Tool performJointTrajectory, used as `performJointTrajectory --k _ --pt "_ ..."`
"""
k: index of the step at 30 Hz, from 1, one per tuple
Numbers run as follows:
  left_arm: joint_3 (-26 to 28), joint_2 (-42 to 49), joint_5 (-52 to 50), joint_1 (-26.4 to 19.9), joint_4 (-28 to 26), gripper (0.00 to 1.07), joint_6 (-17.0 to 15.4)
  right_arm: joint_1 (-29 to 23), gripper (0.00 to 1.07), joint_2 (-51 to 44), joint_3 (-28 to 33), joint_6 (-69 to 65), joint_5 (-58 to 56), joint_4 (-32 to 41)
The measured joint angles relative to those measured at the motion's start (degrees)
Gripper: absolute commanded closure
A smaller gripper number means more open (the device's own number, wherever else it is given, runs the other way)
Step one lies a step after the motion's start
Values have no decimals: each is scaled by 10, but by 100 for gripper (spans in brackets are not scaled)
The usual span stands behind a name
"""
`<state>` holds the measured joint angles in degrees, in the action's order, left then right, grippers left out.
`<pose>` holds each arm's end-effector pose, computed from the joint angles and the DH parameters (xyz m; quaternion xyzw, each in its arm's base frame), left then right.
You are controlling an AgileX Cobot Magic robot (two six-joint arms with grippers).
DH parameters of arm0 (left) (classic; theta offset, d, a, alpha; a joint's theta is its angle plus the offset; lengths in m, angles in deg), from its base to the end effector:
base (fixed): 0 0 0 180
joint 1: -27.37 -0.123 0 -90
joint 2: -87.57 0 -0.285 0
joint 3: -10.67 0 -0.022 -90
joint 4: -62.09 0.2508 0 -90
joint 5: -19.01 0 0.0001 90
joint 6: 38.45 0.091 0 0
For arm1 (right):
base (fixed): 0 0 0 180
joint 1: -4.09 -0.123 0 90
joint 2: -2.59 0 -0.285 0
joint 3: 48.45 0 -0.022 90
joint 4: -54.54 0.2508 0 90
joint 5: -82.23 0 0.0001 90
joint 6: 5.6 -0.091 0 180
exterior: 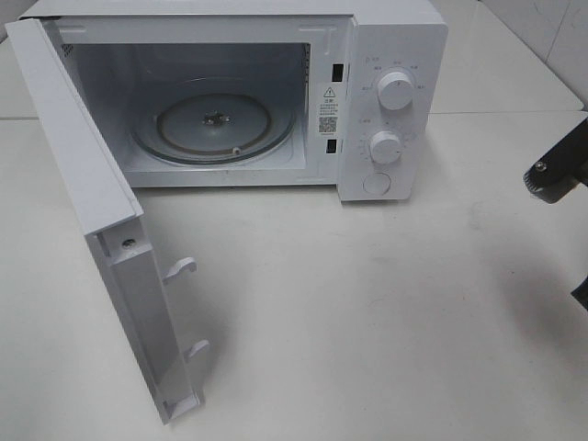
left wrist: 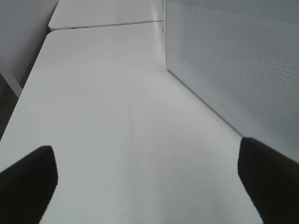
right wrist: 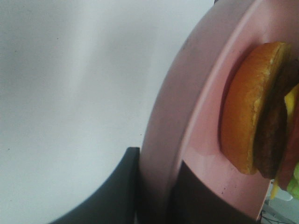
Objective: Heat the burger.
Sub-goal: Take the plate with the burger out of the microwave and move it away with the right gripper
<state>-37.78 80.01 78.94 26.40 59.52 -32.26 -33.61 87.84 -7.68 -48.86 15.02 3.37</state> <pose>-0.0051 -0.0036 0.2791 0.0394 0.8466 0.0107 0.5306 0.1901 0.0643 0.2141 -0.1683 0.9052 -0.3536 0.1652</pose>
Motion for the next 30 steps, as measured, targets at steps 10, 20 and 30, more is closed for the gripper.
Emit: performJointTrajectory --k 10,20,30 --pt "0 0 0 0 0 3 0 2 99 56 -1 -78 1 -1" --pt "0 0 0 0 0 3 0 49 98 138 -2 -122 7 -3" --pt "0 0 0 0 0 3 0 88 97 203 -3 -139 53 -10"
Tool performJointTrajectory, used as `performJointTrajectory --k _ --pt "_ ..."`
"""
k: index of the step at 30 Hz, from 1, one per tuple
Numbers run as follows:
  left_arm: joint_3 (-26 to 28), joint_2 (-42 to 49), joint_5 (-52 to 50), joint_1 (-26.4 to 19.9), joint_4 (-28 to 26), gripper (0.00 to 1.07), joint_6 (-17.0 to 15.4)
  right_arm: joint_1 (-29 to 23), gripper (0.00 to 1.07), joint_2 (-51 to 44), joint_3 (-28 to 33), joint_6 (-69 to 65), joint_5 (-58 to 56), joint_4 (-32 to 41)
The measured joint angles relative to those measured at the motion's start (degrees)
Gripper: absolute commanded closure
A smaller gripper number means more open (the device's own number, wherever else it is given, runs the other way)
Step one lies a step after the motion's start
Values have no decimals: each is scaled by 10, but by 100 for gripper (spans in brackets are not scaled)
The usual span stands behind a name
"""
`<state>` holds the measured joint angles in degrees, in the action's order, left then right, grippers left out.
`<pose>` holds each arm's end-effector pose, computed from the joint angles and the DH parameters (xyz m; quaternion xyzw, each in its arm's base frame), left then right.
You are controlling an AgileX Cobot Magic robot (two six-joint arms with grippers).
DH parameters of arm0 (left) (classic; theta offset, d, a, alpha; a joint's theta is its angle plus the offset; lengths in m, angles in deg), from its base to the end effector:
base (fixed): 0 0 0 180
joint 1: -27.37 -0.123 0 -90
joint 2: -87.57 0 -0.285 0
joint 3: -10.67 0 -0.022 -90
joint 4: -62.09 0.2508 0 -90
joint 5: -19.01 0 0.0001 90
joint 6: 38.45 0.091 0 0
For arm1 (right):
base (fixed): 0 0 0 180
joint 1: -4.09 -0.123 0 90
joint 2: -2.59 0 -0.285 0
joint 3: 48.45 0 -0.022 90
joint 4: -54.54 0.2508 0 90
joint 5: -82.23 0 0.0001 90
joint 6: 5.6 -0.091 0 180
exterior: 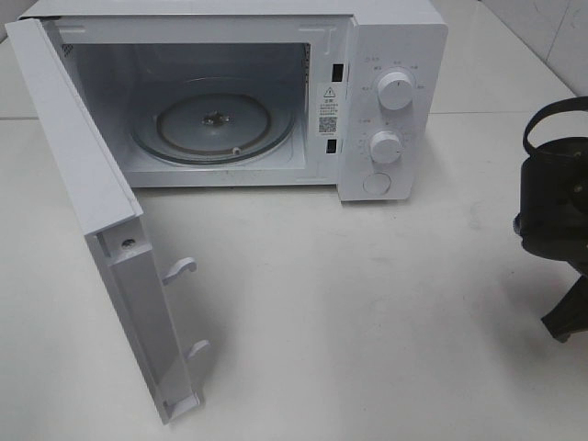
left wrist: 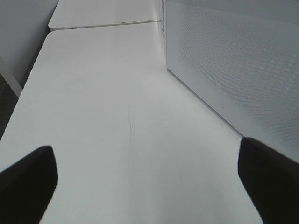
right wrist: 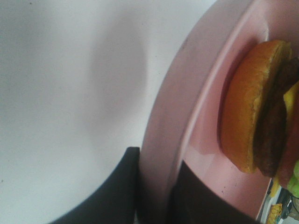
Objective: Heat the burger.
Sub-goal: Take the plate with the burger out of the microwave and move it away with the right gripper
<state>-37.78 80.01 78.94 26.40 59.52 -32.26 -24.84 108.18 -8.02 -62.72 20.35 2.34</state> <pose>-0.0051 -0.0036 0.2791 0.0394 0.8466 0.0107 0.5306 0.2216 0.0500 0.1388 -0.0737 0.9171 -0.3865 0.0646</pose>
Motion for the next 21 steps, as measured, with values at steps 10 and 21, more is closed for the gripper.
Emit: performJointTrajectory --k 10,21 --pt "0 0 0 0 0 3 0 12 95 66 -1 -44 39 -44" --pt "0 0 0 0 0 3 0 13 90 142 -1 -99 87 -64"
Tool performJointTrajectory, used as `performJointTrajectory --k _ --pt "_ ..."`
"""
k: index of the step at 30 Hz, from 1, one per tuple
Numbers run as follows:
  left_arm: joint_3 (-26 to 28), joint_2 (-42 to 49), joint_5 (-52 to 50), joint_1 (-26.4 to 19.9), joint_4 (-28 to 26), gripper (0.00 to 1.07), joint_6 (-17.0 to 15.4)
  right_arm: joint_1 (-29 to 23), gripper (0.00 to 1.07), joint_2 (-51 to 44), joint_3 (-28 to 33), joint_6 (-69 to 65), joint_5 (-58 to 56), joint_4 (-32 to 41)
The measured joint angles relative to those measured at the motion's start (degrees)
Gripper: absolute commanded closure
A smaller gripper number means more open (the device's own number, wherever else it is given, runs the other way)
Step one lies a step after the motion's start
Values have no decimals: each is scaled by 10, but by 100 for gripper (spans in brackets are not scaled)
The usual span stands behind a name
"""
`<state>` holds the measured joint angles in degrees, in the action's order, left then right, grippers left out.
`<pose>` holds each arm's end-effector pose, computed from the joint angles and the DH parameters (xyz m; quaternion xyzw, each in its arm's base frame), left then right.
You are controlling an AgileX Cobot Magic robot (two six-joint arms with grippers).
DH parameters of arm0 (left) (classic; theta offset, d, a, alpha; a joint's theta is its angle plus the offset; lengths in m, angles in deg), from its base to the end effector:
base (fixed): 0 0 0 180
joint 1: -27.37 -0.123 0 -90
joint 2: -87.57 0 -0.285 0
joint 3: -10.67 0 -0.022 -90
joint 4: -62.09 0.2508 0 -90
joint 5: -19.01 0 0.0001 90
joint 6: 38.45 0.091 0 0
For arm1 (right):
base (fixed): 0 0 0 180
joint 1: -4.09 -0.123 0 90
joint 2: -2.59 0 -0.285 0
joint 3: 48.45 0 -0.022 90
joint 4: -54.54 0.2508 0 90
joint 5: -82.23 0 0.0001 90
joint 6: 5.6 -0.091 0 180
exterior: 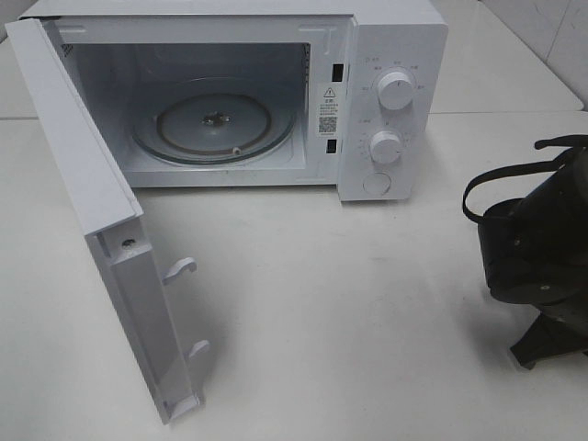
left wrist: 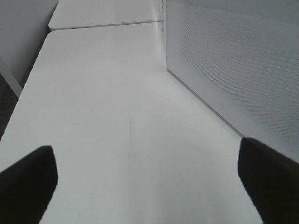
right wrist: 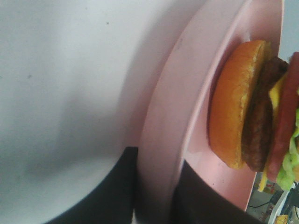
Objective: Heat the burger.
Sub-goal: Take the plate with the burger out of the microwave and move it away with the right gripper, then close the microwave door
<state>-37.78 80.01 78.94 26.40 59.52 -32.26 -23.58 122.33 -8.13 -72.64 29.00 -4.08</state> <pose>-0.0051 -0.0036 0.2791 0.0394 0.8466 0.0107 0.5306 0.2330 0.0518 0.0781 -0.0887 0.9190 -0.3814 0.0454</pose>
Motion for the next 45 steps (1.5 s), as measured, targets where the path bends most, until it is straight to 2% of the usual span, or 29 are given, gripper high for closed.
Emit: performJointTrajectory --k 2,4,5,6,7,9,12,18,20,22,25,30,33,35,38,40,45 --pt "0 0 0 0 0 3 0 0 86 5 0 -9 -1 -3" --pt "0 0 0 0 0 3 0 0 78 6 0 -18 -11 -8" --pt "0 0 0 0 0 3 0 0 78 6 0 -18 -11 -8" --pt "0 0 0 0 0 3 0 0 69 6 0 -17 -18 -11" --pt "0 0 0 0 0 3 0 0 69 6 0 -17 -18 -11" --pt "0 0 0 0 0 3 0 0 61 5 0 -5 -18 -7" --pt "0 0 0 0 0 3 0 0 58 -6 0 14 -18 4" --pt "0 0 0 0 0 3 0 0 58 -57 0 62 -17 28" --pt "0 0 0 0 0 3 0 0 58 -83 0 93 -12 46" --pt "0 0 0 0 0 3 0 0 58 -137 -1 168 13 97" --pt "0 0 0 0 0 3 0 0 57 -151 -1 183 17 111" --pt "0 0 0 0 0 3 0 0 52 -236 -1 304 37 191" --pt "0 0 0 0 0 3 0 0 51 -246 -1 319 37 205" --pt "0 0 0 0 0 3 0 0 41 -300 -1 404 37 259" --pt "0 0 0 0 0 3 0 0 39 -311 -1 421 37 270" --pt "0 0 0 0 0 3 0 0 30 -366 -1 488 37 317" --pt "0 0 0 0 0 3 0 0 30 -439 -1 527 37 364"
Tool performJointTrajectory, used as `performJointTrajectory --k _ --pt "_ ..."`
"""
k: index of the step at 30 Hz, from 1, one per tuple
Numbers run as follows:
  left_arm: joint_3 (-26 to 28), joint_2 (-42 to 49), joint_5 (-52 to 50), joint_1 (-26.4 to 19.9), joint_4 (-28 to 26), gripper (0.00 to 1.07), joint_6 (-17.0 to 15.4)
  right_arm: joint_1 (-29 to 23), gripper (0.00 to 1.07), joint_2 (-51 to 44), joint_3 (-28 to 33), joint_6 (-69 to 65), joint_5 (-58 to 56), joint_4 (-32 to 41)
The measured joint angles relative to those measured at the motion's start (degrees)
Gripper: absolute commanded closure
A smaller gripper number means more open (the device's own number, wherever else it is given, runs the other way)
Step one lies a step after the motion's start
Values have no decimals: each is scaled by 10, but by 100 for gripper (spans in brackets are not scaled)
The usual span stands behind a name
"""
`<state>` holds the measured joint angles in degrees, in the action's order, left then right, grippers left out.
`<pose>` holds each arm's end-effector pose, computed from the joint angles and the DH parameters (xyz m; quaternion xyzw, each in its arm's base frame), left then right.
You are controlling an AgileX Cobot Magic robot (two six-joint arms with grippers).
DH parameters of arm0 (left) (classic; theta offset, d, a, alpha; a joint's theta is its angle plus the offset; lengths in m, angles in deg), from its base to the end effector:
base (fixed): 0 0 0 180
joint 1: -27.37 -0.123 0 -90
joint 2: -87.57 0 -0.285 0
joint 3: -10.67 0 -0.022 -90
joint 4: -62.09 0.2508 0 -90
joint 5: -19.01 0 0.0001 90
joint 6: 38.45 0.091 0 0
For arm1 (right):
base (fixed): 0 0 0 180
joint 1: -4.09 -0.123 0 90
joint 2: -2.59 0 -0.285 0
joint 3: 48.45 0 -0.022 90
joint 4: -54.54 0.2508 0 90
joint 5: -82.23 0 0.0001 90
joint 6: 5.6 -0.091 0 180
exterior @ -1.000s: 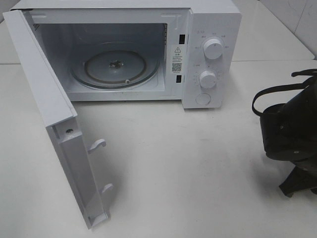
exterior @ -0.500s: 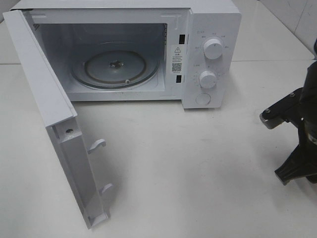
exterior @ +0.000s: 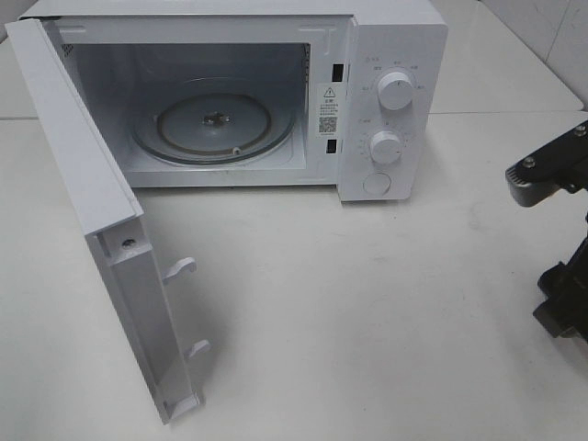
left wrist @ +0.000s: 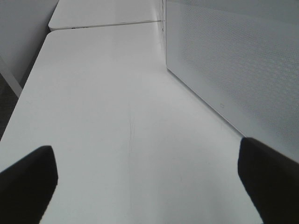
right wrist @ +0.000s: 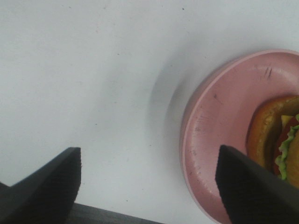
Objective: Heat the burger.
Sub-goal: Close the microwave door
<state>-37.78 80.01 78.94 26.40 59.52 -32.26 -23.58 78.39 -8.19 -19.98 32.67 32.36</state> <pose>-0.0051 -0.0036 0.2791 0.0394 0.8466 0.0107 0.5306 0.1803 0.0650 0.2253 -0.2174 0.9549 -0.1061 0.1724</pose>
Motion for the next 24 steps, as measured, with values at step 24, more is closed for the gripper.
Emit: performJointTrajectory --k 24 --pt "0 0 0 0 0 3 0 0 31 -309 0 72 -78 131"
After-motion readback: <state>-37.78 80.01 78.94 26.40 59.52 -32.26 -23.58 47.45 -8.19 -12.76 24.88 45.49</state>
